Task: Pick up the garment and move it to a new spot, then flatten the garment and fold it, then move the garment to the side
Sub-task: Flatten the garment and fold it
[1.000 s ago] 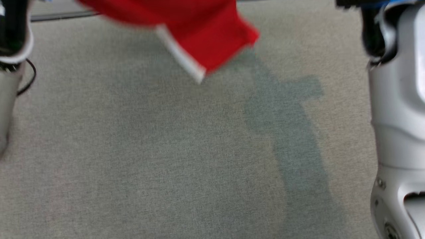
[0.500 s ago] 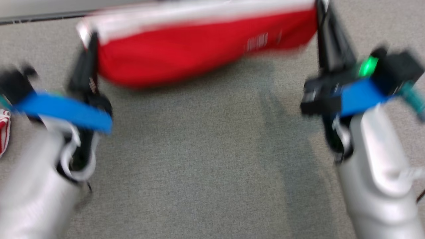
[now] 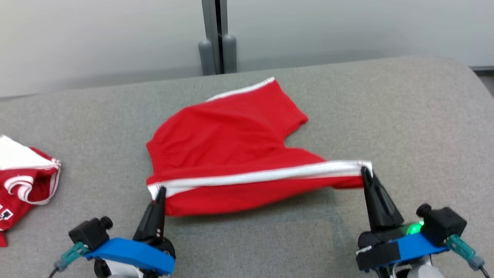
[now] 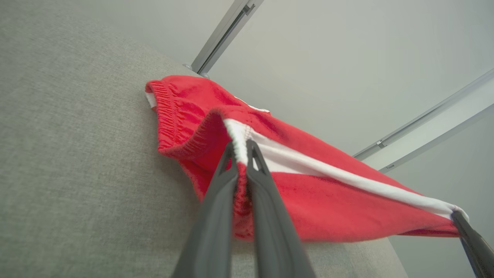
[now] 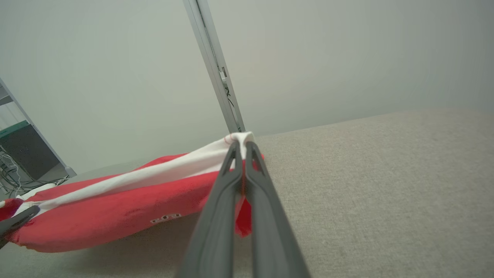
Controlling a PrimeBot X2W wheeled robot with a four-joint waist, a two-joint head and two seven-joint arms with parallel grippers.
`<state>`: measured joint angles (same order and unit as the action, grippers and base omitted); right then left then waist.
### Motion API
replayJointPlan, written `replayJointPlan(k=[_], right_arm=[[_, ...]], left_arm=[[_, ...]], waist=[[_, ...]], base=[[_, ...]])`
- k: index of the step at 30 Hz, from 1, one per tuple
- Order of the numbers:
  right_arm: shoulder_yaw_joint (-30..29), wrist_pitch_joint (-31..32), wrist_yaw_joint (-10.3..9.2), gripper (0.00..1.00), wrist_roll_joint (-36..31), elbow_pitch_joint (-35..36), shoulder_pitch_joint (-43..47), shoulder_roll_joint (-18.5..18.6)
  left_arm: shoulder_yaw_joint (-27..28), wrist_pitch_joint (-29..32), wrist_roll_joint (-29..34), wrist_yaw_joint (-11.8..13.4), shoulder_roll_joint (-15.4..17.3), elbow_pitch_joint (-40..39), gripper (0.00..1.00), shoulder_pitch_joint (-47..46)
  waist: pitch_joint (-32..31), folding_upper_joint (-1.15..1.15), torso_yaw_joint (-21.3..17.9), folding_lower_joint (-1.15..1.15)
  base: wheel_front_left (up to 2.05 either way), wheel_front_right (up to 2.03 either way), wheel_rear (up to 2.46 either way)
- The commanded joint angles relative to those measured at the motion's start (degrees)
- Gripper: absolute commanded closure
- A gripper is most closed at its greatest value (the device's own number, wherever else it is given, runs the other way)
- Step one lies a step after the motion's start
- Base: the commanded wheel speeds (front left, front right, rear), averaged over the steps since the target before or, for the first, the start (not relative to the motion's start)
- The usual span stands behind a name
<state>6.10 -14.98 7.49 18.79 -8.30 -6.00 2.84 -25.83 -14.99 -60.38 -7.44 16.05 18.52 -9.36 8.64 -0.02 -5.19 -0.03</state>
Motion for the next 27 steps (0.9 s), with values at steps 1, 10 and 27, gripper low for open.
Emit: replayJointPlan(k=[1, 10, 27], right_arm=[[0.1, -0.3, 0.00, 1.00, -1.0, 0.3, 1.5, 0.2], [-1.0, -0.3, 0.01, 1.00, -0.5, 2.2, 6.8, 0.2], [-2.7, -0.3, 0.01, 1.00, -5.3, -7.1, -9.9, 0.2]], left_arm=[[0.3, -0.3, 0.8, -0.1, 0.0, 0.0, 1.00, 1.0], [-0.3, -0.3, 3.1, -0.1, -3.3, -1.0, 1.00, 6.5], [-2.1, -0.3, 2.5, -0.1, -1.9, -4.2, 1.00, -4.6]], waist=[[-1.7, 0.02, -0.9, 0.03], [-7.3, 0.02, 0.8, 0.03], [3.5, 0.02, 6.3, 0.03]], base=[[0.00, 0.00, 0.00], [0.00, 0.00, 0.00], [0.00, 0.00, 0.00]])
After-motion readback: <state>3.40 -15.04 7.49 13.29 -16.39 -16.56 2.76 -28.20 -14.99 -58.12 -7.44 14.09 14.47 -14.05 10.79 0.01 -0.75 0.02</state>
